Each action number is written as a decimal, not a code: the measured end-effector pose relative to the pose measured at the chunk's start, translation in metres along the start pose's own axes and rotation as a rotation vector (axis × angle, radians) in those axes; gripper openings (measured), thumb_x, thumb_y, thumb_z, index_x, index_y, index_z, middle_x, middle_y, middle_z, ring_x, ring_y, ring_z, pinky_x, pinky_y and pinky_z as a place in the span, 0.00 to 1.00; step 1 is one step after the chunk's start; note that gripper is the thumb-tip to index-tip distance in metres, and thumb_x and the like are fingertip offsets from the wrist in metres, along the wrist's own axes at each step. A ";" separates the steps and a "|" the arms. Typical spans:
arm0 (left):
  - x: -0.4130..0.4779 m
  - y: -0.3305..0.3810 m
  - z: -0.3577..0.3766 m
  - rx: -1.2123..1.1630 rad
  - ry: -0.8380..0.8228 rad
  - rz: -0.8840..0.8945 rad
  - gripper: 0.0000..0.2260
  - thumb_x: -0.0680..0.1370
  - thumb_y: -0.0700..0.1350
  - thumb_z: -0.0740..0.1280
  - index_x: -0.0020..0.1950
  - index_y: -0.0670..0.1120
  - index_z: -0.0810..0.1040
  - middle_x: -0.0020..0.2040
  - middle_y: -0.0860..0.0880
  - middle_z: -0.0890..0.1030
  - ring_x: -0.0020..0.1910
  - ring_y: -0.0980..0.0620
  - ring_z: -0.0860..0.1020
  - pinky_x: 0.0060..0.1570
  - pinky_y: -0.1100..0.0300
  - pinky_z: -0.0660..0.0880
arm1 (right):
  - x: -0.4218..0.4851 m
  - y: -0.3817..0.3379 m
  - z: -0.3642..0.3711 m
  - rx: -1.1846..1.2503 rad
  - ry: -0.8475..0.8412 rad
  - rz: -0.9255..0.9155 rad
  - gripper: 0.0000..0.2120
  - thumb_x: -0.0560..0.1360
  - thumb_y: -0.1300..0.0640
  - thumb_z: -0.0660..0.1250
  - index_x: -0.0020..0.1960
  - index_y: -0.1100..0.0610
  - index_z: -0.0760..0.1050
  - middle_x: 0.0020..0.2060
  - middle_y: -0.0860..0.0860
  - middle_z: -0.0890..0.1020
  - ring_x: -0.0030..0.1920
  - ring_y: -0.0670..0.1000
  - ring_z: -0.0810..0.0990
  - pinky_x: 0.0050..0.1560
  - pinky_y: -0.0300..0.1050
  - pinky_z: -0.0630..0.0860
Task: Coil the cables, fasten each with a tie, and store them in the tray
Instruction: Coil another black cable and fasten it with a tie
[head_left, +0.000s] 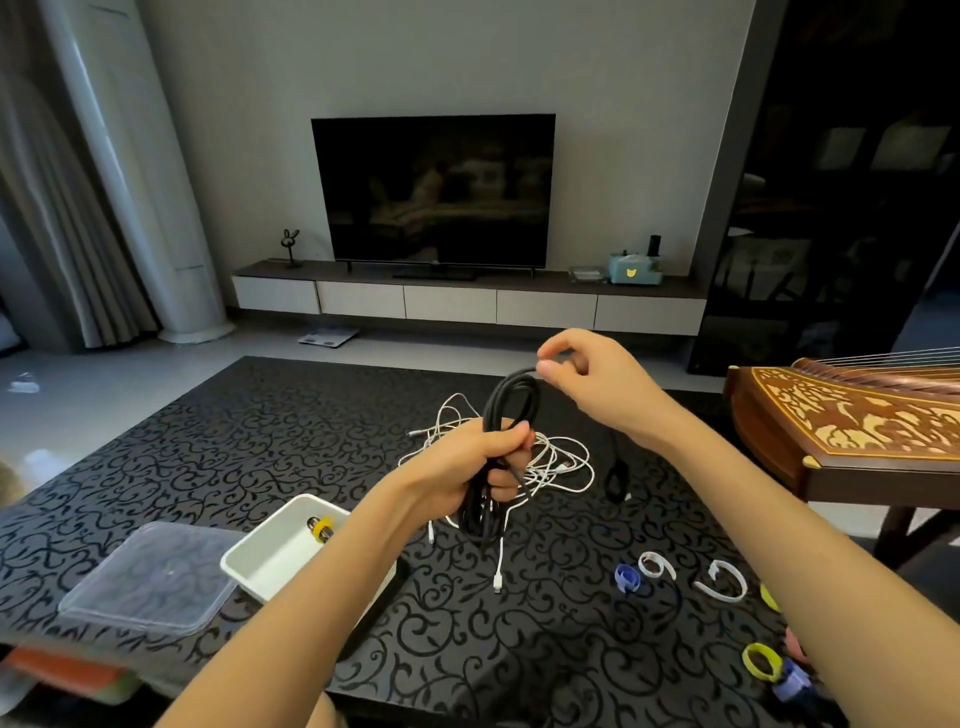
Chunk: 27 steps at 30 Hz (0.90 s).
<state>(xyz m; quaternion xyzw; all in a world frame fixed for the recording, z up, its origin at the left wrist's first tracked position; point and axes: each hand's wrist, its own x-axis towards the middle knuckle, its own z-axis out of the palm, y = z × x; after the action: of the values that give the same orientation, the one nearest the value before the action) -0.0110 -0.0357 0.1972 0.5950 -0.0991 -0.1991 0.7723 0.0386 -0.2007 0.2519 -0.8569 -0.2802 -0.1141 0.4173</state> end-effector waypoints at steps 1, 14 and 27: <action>-0.002 0.001 -0.002 -0.019 -0.016 0.005 0.09 0.80 0.43 0.58 0.40 0.44 0.68 0.30 0.52 0.67 0.25 0.58 0.65 0.26 0.67 0.61 | -0.002 0.004 -0.005 0.086 -0.045 0.058 0.03 0.78 0.59 0.63 0.49 0.56 0.75 0.31 0.50 0.77 0.31 0.46 0.73 0.33 0.35 0.72; -0.002 0.000 -0.002 0.188 0.107 0.080 0.14 0.82 0.46 0.59 0.36 0.47 0.68 0.26 0.53 0.64 0.23 0.56 0.67 0.25 0.66 0.66 | -0.020 0.007 -0.008 0.465 -0.120 0.310 0.07 0.76 0.63 0.66 0.42 0.63 0.80 0.31 0.53 0.81 0.31 0.48 0.80 0.33 0.37 0.77; 0.016 -0.011 0.023 0.060 0.243 0.173 0.21 0.69 0.66 0.61 0.37 0.50 0.79 0.30 0.53 0.71 0.28 0.57 0.70 0.29 0.64 0.68 | -0.023 -0.020 0.011 0.667 0.039 0.443 0.07 0.76 0.66 0.65 0.48 0.71 0.78 0.31 0.55 0.78 0.27 0.46 0.78 0.31 0.35 0.79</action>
<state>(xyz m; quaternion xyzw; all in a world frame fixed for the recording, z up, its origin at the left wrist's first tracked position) -0.0076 -0.0654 0.1916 0.6267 -0.0618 -0.0551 0.7749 0.0074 -0.1912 0.2483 -0.7118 -0.1026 0.0597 0.6923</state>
